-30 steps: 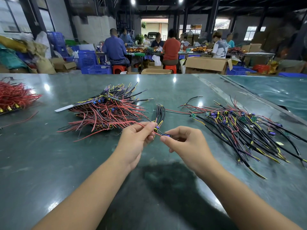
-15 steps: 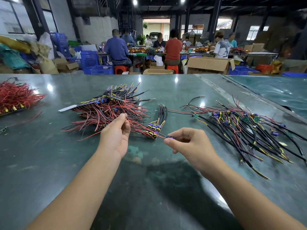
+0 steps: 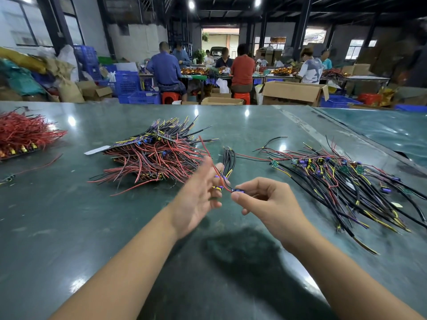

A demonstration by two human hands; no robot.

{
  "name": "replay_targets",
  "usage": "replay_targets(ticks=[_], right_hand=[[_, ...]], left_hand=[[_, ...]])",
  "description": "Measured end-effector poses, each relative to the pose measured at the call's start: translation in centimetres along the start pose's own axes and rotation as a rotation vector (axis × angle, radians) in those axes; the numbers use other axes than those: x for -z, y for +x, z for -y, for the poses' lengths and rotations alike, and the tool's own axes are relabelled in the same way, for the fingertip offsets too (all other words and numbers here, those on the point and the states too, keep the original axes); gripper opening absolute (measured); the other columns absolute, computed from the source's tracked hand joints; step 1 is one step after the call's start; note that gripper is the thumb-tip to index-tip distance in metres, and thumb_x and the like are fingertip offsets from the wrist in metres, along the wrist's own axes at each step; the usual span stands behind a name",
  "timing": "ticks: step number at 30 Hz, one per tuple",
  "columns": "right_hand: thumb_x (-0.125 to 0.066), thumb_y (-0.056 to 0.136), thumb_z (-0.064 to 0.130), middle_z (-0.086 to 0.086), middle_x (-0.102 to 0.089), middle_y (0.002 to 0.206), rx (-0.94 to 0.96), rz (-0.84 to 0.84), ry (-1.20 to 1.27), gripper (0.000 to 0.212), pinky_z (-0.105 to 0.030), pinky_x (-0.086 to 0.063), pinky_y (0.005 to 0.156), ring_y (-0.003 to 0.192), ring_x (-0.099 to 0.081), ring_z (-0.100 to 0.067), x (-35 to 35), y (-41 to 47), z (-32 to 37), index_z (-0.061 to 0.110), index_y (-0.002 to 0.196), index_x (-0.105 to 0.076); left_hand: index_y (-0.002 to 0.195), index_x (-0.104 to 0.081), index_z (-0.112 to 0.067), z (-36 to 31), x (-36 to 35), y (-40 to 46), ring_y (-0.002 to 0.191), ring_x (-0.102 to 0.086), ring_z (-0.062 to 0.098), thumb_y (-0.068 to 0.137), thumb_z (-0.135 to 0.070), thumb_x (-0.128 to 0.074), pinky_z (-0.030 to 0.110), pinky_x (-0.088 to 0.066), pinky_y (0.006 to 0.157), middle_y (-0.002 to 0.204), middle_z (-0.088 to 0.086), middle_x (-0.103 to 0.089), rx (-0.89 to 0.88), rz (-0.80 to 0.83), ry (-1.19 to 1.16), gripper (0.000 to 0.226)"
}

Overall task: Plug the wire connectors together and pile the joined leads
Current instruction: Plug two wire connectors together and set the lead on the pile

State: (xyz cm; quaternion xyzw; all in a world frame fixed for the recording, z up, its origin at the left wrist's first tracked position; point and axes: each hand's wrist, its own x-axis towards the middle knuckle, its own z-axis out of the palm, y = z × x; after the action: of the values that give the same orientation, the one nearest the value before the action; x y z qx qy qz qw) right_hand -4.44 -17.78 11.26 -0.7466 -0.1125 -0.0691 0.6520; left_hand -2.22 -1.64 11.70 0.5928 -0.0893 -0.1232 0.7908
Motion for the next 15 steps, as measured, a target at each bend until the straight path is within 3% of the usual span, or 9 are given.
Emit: replay_targets(ticks=[3,6,8,11,15], right_hand=[[-0.079,0.075,0.015,-0.004,-0.069,0.065,0.012,0.038,-0.039,0.007,-0.021,-0.046,0.055,0.052,-0.058,-0.01,-0.2,-0.1,-0.2,0.016,0.074,-0.072],[-0.078,0.077,0.016,-0.008,-0.07,0.068,0.027,0.049,-0.068,0.006,-0.023,-0.046,0.056,0.053,-0.057,-0.011,-0.4,-0.2,-0.3,0.015,0.076,-0.072],[-0.079,0.076,0.016,-0.005,-0.069,0.067,0.04,0.037,-0.059,0.007,-0.021,-0.045,0.055,0.053,-0.058,-0.011,-0.3,-0.1,-0.2,0.016,0.074,-0.072],[-0.079,0.074,0.017,0.0,-0.067,0.064,0.034,0.012,-0.034,0.011,-0.02,-0.045,0.055,0.052,-0.059,-0.01,0.0,0.1,0.0,0.022,0.069,-0.072],[-0.078,0.075,0.015,0.002,-0.065,0.061,0.013,-0.009,-0.015,0.011,-0.016,-0.043,0.053,0.052,-0.058,-0.01,0.6,0.2,0.0,0.021,0.069,-0.072]], left_hand=[[0.117,-0.063,-0.029,1.2,-0.9,0.3,0.088,-0.053,0.018,0.094,-0.046,-0.04,0.026,-0.044,0.076,0.095,-0.005,-0.063,-0.105,0.002,0.344,0.037],[0.108,-0.068,-0.032,1.6,-0.3,0.5,0.11,-0.061,0.021,0.102,-0.036,-0.031,0.039,-0.044,0.099,0.108,-0.005,-0.071,-0.135,-0.005,0.453,0.037],[0.101,-0.07,-0.028,1.3,-0.1,0.6,0.097,-0.063,0.015,0.102,-0.036,-0.027,0.032,-0.046,0.087,0.101,-0.006,-0.073,-0.15,-0.048,0.422,0.044],[0.095,-0.071,-0.016,0.3,0.4,0.8,0.065,-0.053,0.008,0.103,-0.033,-0.025,0.019,-0.042,0.06,0.088,0.001,-0.074,-0.171,-0.123,0.196,0.05],[0.096,-0.068,-0.009,-1.1,2.3,0.9,0.048,-0.045,0.003,0.103,-0.037,-0.024,0.014,-0.04,0.046,0.086,0.006,-0.075,-0.193,-0.191,-0.164,0.053]])
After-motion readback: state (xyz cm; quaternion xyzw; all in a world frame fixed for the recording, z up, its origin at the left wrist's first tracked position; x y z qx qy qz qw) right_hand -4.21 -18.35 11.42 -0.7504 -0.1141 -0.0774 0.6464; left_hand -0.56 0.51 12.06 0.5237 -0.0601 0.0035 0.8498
